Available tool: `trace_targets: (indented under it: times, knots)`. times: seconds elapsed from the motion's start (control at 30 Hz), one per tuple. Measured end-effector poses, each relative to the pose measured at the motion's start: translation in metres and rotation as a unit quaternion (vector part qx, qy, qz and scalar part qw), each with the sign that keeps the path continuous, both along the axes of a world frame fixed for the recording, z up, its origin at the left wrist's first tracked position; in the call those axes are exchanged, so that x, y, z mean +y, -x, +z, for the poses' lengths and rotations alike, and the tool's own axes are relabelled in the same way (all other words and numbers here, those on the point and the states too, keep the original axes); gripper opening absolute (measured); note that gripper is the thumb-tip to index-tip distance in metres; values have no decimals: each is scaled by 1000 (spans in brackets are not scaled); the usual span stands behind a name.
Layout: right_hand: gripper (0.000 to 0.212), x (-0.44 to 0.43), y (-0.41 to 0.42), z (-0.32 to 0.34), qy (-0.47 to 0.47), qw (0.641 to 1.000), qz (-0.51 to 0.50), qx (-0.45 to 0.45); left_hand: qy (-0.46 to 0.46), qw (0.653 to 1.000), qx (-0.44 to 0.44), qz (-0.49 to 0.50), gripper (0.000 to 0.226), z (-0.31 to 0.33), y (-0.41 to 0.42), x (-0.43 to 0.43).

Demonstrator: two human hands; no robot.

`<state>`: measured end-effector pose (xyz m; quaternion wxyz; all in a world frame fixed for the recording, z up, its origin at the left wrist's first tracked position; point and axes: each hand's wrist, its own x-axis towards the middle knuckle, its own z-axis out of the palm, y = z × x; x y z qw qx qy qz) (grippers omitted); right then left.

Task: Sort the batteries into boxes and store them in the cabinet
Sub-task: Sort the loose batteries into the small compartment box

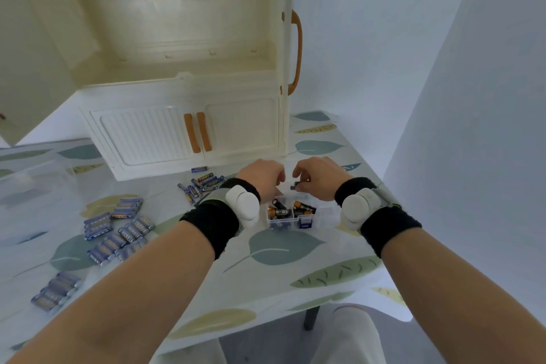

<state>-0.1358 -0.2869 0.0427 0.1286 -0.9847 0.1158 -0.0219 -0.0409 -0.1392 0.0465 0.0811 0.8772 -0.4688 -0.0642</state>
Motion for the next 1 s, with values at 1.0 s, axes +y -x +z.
trace_targets:
  times: [1.0]
  knots:
    - [29, 139, -96, -16, 19, 990, 135, 47, -14, 983, 17, 183, 61, -42, -75, 167]
